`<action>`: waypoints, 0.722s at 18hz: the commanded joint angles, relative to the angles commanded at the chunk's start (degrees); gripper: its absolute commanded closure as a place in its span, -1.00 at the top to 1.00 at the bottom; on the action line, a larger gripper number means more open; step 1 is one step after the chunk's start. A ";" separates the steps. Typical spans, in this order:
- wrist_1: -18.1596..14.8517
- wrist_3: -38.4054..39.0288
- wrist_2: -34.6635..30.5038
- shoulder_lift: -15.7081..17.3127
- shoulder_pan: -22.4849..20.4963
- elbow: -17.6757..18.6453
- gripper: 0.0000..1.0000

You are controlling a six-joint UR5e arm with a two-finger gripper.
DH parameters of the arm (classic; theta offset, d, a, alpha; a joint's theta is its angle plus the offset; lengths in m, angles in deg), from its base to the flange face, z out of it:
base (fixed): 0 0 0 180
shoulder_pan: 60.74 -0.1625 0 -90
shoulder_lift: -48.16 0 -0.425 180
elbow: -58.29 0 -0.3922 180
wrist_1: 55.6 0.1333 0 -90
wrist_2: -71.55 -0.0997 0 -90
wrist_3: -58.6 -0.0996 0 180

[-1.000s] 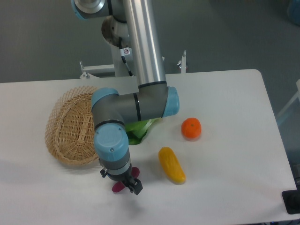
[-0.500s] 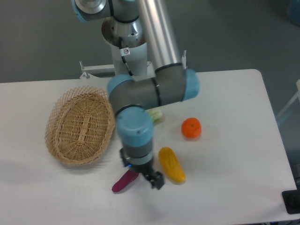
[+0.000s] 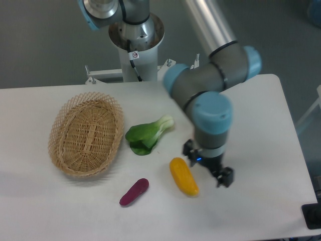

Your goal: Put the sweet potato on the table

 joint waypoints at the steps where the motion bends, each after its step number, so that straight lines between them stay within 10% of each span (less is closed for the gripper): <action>1: 0.00 -1.14 0.17 0.00 -0.79 -0.09 1.00; 13: 0.17 -8.27 1.58 -0.44 -6.51 -0.53 1.00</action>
